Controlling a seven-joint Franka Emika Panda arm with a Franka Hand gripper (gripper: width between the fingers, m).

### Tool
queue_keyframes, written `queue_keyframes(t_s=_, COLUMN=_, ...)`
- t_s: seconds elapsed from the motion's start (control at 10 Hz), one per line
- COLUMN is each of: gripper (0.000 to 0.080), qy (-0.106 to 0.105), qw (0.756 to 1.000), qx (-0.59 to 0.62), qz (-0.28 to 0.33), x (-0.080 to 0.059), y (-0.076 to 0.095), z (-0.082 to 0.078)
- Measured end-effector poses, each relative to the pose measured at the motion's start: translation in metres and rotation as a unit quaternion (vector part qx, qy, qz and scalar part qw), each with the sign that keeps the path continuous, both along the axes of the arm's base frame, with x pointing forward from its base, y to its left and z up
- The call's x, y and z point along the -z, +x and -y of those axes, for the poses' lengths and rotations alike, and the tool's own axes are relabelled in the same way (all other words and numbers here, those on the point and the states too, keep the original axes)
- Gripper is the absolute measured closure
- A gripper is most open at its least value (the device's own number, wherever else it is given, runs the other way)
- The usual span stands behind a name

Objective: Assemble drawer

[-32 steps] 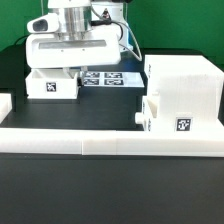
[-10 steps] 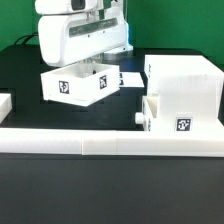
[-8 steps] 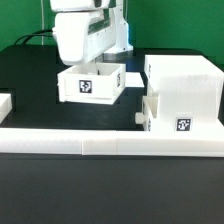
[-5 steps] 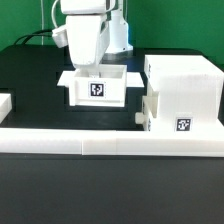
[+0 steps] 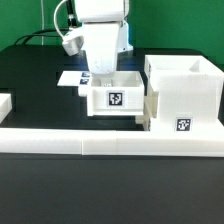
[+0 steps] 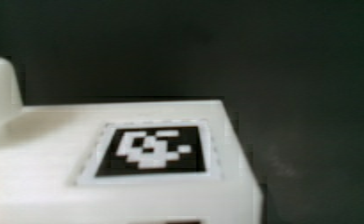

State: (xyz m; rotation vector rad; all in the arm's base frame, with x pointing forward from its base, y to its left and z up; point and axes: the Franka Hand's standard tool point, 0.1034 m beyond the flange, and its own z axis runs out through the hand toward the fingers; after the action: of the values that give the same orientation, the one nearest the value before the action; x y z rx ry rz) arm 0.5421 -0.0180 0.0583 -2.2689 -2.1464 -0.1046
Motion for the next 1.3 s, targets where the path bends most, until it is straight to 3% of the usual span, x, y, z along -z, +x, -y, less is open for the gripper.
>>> queue_keyframes(t_s=1.3, gripper=0.0755, qy=0.000, qw=1.000, qx=-0.001, qz=-0.016, x=0.0056, y=-0.0063, z=-0.0052)
